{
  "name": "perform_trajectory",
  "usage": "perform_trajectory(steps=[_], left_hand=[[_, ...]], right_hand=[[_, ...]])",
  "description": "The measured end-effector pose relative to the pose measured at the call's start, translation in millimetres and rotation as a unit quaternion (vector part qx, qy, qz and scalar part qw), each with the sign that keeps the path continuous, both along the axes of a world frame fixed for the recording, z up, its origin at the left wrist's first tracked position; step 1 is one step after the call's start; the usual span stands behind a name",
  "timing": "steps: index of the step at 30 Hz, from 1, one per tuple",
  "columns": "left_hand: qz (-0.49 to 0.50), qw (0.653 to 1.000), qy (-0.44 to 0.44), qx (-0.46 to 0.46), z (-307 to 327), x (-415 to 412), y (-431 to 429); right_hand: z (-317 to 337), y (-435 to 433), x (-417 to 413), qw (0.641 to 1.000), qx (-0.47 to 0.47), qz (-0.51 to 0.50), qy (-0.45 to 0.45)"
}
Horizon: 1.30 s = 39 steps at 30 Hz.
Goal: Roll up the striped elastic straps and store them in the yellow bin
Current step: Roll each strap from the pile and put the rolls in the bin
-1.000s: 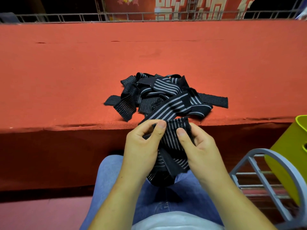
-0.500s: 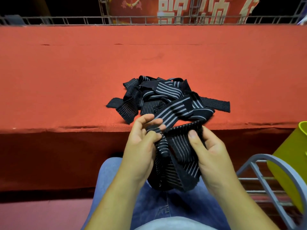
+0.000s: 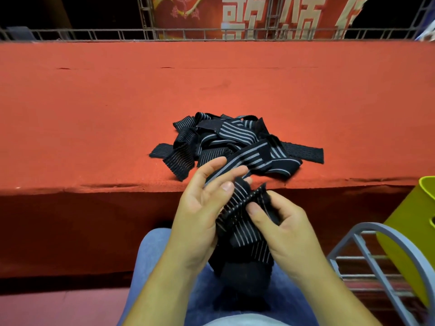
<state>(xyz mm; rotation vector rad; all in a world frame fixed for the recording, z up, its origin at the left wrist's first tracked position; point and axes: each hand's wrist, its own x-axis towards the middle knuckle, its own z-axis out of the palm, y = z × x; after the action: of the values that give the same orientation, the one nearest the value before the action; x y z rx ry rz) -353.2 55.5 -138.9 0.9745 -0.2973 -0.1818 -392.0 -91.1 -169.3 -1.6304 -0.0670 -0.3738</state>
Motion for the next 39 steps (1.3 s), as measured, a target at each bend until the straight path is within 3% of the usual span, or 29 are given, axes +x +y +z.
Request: perform_trajectory(steps=[6,16,22,33,39], left_hand=[[0.047,0.996,0.027,0.066,-5.6,6.0,1.9],[-0.023,0.974,-0.052,0.221,-15.9,7.6,1.9],[0.016,0.958,-0.115,0.263,-14.5,6.2,0.8],[0.092,0.96,-0.129,0.23,-13.8,6.3,1.1],[0.15,0.976,-0.114,0.112,-0.9,15.5,16.1]], right_hand=[[-1.3,-4.1,1.2,0.996,-0.053,-0.064,-0.03],[4.1,-4.7,0.0,0.988,-0.109,-0.089,-0.059],[4.0,-6.0,0.1,0.985,-0.127,-0.104,-0.06],[2.1,-6.6,0.3,0.979,-0.163,-0.111,-0.052],[-12.0,-16.2,4.3,0.973,-0.166,-0.16,-0.02]])
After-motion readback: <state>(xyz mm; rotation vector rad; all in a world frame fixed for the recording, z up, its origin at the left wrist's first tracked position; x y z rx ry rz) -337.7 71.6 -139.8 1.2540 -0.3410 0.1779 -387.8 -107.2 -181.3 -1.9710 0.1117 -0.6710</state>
